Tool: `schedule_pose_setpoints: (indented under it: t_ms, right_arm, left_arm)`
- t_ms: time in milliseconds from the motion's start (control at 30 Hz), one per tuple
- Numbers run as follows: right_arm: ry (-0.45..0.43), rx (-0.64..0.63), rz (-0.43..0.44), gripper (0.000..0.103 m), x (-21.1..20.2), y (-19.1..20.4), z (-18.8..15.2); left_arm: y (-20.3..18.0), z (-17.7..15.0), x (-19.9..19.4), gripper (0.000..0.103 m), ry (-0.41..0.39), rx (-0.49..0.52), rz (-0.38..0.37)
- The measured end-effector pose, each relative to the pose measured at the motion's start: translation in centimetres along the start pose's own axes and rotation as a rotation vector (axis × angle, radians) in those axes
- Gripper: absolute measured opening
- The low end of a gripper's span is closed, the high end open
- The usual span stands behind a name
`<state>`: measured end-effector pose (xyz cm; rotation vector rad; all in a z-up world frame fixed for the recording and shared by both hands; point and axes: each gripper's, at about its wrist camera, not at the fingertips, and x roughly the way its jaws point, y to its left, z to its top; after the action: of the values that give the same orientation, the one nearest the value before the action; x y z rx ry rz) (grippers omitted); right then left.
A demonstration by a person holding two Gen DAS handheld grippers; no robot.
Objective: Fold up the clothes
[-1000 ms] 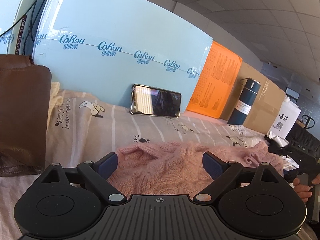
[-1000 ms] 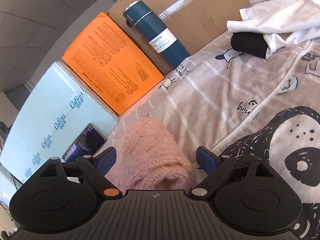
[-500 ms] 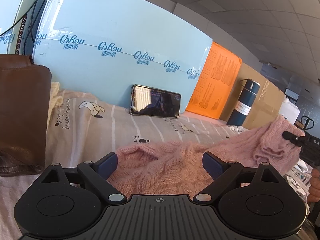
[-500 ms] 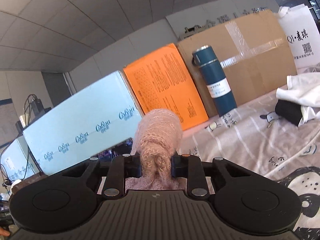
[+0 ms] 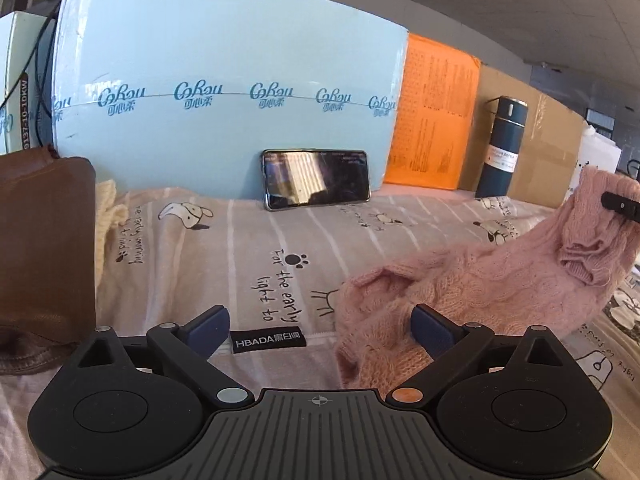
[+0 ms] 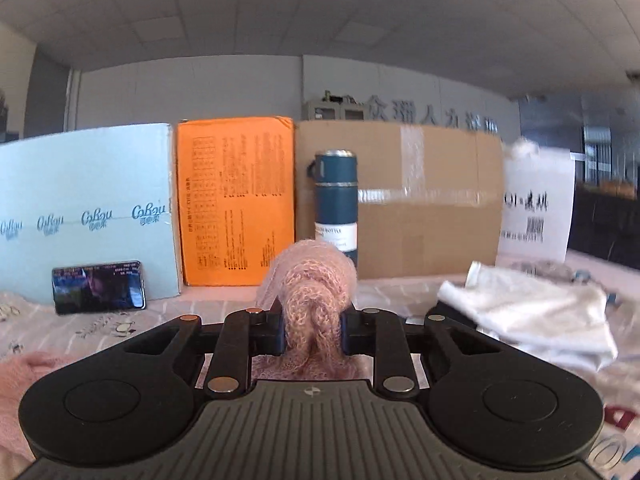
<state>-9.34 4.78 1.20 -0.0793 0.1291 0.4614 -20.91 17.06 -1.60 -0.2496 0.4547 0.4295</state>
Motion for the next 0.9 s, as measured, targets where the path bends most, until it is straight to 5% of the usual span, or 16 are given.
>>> schedule_pose_setpoints:
  t_ms: [167, 300, 433, 600, 700, 767, 900]
  right_arm:
    - [-0.158, -0.375, 0.014, 0.022, -1.9, 7.9, -0.2]
    - [-0.211, -0.54, 0.174, 0.022, -3.9, 13.7, -1.3]
    - [-0.186, -0.517, 0.351, 0.022, -5.3, 16.4, -1.8]
    - [0.0, -0.288, 0.612, 0.023, -4.8, 16.3, -0.9]
    - [0.102, -0.169, 0.744, 0.037, -4.9, 15.9, -1.4]
    - [0.142, -0.14, 0.793, 0.059, -4.2, 16.1, -1.9]
    - [0.158, -0.093, 0.908, 0.077, -4.2, 16.1, -2.2]
  left_arm:
    - [1.0, 0.1, -0.7, 0.099, -0.038, -0.05, -0.029]
    - [1.4, 0.3, -1.2, 0.099, -0.068, -0.08, -0.042]
    - [2.3, 0.5, -1.9, 0.099, -0.126, -0.146, -0.033]
    - [3.5, 0.7, -2.5, 0.099, -0.18, -0.238, -0.051]
    - [3.8, 0.7, -2.5, 0.1, -0.192, -0.266, -0.098]
    - [3.9, 0.7, -2.5, 0.1, -0.196, -0.28, -0.133]
    - [4.2, 0.5, -2.3, 0.1, -0.195, -0.318, -0.207]
